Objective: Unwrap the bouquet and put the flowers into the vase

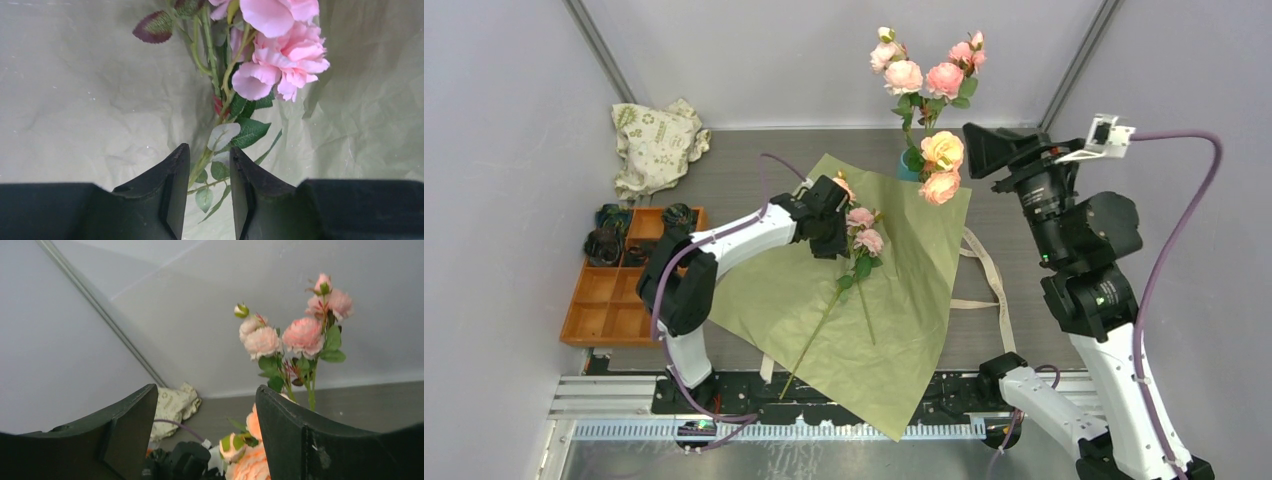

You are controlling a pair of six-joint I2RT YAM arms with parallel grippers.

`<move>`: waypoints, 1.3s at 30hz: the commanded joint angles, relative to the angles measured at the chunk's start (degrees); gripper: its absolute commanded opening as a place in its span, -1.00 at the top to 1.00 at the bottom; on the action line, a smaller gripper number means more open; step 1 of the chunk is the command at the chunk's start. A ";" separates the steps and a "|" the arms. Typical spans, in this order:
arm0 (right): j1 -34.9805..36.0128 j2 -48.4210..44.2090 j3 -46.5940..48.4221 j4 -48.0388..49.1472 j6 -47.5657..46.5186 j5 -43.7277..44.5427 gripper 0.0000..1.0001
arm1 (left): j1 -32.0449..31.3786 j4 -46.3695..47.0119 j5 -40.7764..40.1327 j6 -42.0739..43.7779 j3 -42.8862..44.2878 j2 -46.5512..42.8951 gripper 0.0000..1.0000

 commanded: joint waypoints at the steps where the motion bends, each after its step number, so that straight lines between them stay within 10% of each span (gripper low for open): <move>1: 0.19 -2.39 -2.13 -5.47 1.56 -3.70 -0.54 | -1.92 -1.02 2.04 2.13 2.29 -0.54 0.24; 14: 0.13 -6.10 -4.57 -8.54 1.58 -3.92 -0.55 | -6.45 -4.19 -7.10 6.49 1.16 6.74 0.16; 26: 0.15 -7.36 -7.07 -9.00 2.92 -3.98 -0.54 | -6.73 -4.84 -9.70 6.62 0.30 6.70 0.98; 39: 0.19 -8.48 -7.50 -10.12 3.10 -3.60 -0.54 | -6.73 -9.83 -15.90 7.63 7.06 -10.60 1.00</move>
